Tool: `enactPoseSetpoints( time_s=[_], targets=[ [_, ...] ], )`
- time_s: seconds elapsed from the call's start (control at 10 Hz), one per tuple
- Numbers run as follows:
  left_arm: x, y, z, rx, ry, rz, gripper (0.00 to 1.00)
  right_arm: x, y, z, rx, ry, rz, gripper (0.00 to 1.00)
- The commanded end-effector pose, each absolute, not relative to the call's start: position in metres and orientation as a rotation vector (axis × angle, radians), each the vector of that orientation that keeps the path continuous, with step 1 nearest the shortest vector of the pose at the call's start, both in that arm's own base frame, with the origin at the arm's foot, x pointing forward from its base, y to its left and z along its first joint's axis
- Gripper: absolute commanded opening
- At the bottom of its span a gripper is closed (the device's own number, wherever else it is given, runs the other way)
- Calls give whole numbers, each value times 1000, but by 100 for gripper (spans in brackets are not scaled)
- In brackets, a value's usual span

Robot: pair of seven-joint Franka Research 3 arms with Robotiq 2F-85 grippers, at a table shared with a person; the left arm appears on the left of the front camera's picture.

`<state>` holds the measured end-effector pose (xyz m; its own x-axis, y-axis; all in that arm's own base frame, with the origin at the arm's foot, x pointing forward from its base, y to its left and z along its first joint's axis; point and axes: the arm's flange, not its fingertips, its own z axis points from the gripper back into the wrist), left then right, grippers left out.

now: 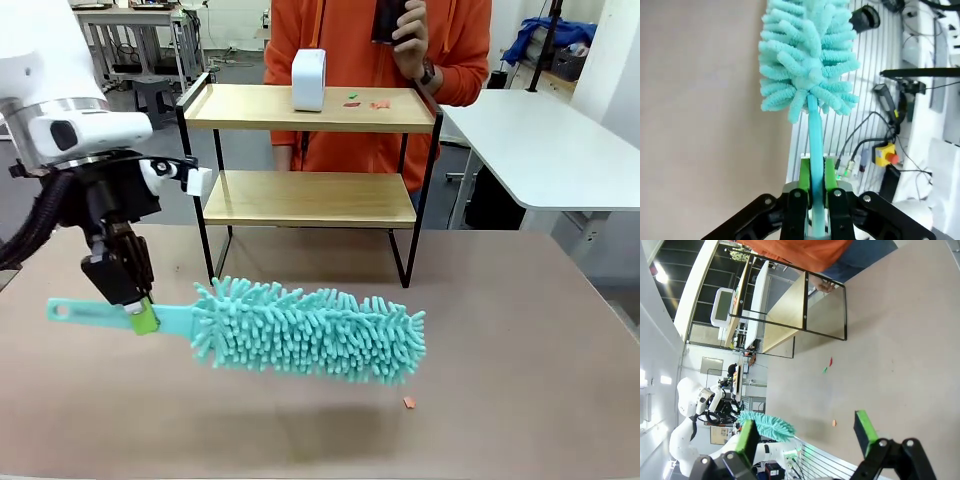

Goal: Clean the shelf.
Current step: Clean the specific tier of the Shelf with the Duster once objects are removed.

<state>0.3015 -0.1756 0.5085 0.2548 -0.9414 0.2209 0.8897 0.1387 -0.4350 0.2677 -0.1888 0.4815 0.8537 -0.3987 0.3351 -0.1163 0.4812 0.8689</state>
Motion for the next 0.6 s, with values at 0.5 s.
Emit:
enactPoseSetpoints(
  time_s=[0.5],
  targets=[
    [194, 85, 576, -768, -485, -858, 12, 271, -189, 483, 1075, -572, -164, 100]
  ],
)
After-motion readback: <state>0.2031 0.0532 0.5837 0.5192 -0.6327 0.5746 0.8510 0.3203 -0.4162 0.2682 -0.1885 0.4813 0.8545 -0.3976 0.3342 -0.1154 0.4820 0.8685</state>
